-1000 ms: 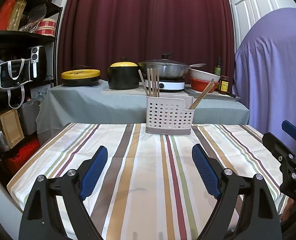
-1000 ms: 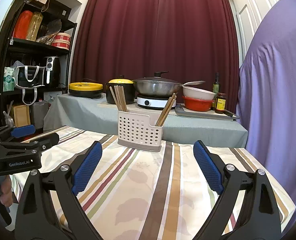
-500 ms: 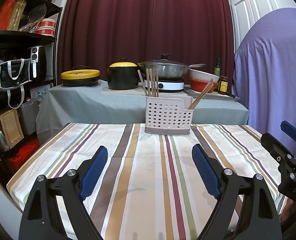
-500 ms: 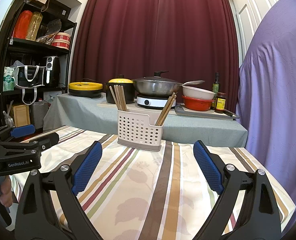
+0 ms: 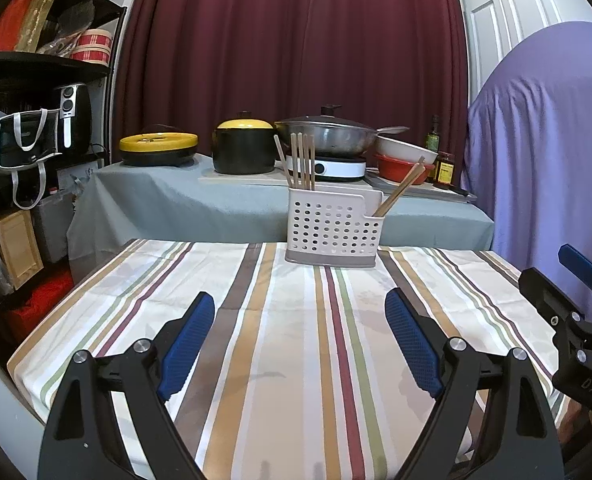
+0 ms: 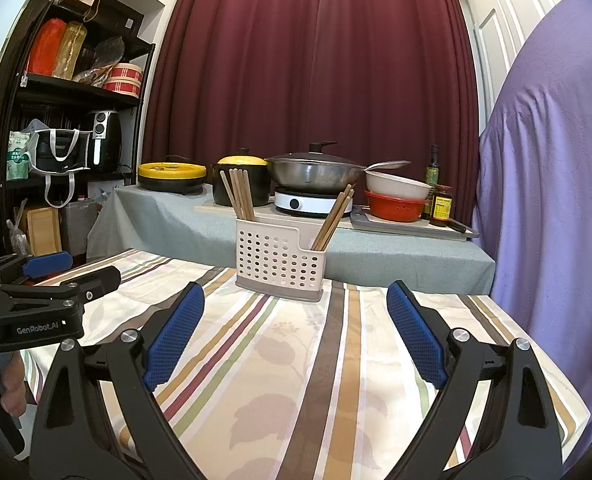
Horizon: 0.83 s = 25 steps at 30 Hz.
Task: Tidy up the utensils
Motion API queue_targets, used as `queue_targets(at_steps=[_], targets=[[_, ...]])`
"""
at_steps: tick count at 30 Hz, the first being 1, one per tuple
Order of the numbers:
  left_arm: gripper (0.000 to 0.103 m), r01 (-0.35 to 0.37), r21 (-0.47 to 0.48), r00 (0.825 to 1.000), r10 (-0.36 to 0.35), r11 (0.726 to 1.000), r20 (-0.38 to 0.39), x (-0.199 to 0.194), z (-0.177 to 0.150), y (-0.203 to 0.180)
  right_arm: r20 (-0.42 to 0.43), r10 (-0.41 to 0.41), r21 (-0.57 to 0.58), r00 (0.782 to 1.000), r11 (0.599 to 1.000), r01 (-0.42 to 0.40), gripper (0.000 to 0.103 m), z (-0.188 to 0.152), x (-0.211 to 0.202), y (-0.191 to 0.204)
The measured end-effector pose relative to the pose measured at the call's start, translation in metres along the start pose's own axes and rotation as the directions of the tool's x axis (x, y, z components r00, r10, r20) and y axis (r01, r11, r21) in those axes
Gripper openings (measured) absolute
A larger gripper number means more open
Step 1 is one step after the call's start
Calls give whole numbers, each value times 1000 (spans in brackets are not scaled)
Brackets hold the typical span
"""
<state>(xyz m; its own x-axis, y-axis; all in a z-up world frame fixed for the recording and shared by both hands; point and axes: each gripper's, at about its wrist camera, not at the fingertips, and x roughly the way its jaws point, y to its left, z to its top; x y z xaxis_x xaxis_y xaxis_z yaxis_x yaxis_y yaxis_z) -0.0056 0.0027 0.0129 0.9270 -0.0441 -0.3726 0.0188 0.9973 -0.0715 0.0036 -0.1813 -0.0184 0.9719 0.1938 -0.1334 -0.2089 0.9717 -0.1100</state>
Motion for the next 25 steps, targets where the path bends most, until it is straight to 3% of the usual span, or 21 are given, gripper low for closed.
queue_targets(at_steps=[12,18,25], targets=[[90,-3,-36,1000,3,999,1,2,0,5,-6,-1,-1,1000,1000,1,90,-2,1,1],[90,-34,16,999,34,999,22,0,-3,-1,-6,-2,0,1000,1000,2,90,-3,1,1],[90,-20,10,999,20,1000,-43,17,-5,6,-25,-13,3,1000,1000,13,91,-7,8,-3]])
